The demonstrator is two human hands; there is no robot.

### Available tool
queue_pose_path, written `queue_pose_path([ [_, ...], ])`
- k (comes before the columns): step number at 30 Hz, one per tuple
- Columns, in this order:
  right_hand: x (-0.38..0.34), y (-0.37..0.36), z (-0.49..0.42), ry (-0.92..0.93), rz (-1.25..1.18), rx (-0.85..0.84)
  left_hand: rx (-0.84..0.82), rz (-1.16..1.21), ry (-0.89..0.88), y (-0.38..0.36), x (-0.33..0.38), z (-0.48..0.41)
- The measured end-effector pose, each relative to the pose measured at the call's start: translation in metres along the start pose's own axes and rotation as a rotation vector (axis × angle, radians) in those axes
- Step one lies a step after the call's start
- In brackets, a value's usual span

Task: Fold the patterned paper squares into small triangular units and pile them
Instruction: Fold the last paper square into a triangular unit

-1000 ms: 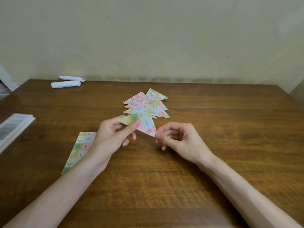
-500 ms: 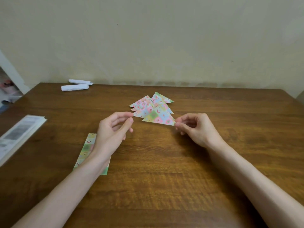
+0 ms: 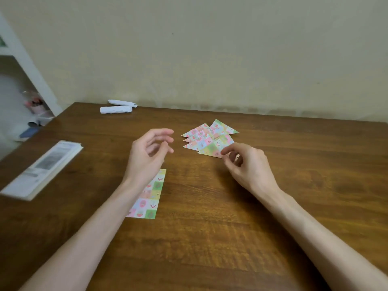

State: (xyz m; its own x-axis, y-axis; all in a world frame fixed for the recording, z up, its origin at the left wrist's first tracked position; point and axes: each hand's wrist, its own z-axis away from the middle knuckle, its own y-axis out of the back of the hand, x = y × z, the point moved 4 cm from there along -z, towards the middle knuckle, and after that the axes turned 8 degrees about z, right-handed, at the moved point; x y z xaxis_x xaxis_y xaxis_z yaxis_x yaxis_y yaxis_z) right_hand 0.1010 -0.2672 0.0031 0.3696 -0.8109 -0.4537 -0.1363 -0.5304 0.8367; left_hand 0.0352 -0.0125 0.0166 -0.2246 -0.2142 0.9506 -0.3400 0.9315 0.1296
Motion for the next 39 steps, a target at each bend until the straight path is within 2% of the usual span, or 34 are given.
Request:
queue_pose_path([
  [6,-0.08,-0.046,0.012,0.296,-0.071,-0.294,0.049,0.063,0.001,0.026,-0.006,-0.015],
  [12,-0.127,-0.084,0.02,0.379,0.213,-0.345,0.091,0.116,0.002,0.032,-0.014,-0.022],
  [20,-0.114,-0.069,0.021,0.426,0.203,-0.409,0.018,0.069,0.04,0.029,-0.011,-0.021],
  [23,-0.094,-0.05,0.024,0.402,0.062,-0.343,-0.128,0.001,0.078,0.022,-0.009,-0.018],
  [26,-0.067,-0.03,0.026,0.221,-0.258,-0.242,-0.313,-0.052,0.118,0.007,-0.007,-0.009],
  [29,-0.046,-0.012,0.024,0.115,-0.447,-0.157,-0.449,-0.074,0.119,-0.008,-0.003,0.0],
  [32,-0.034,0.001,0.025,0.076,-0.552,-0.103,-0.425,-0.003,0.074,-0.016,0.001,0.005],
  [35,-0.025,0.017,0.031,0.088,-0.567,0.023,-0.37,0.024,-0.04,-0.022,0.006,0.008],
  [39,-0.019,0.042,0.04,0.277,-0.392,0.218,-0.347,-0.091,-0.281,-0.029,0.011,0.014],
])
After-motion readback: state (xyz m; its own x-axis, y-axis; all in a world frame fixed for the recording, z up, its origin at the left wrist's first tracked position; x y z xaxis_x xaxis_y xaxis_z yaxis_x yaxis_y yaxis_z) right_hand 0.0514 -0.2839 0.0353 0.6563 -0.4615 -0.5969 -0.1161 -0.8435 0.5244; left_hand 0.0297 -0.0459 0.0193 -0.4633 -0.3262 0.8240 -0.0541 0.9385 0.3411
